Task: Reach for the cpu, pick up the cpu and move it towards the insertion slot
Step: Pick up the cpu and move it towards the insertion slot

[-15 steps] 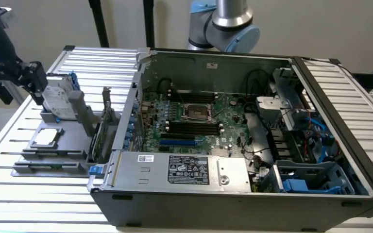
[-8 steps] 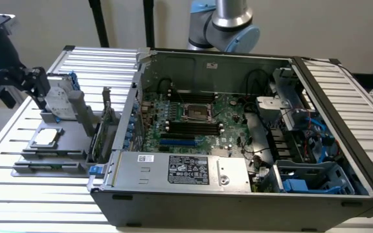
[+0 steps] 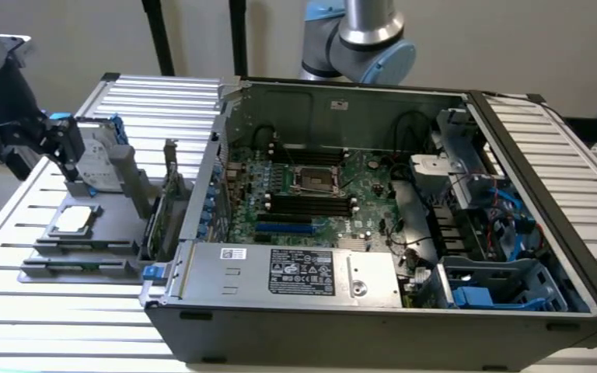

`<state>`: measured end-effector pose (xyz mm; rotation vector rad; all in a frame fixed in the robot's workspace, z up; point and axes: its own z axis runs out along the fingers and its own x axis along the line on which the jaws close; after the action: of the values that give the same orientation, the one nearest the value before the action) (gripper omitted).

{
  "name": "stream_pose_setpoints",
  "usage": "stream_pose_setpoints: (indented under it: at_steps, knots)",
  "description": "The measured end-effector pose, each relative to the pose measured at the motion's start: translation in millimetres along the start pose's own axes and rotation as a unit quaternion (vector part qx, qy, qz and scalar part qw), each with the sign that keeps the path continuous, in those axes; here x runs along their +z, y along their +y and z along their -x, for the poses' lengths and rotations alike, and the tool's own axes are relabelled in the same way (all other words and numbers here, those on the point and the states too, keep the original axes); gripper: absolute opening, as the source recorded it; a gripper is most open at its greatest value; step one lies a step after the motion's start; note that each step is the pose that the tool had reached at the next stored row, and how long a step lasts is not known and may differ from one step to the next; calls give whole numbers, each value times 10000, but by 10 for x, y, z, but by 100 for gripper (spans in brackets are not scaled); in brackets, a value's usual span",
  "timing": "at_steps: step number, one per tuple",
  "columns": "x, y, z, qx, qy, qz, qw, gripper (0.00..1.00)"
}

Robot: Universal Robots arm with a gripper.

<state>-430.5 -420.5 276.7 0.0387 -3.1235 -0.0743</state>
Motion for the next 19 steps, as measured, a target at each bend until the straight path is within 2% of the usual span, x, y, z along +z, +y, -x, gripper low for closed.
stream_pose_setpoints:
  at_steps: [19]
  knots:
    - [344, -17, 2, 0, 0, 0, 10000, 71]
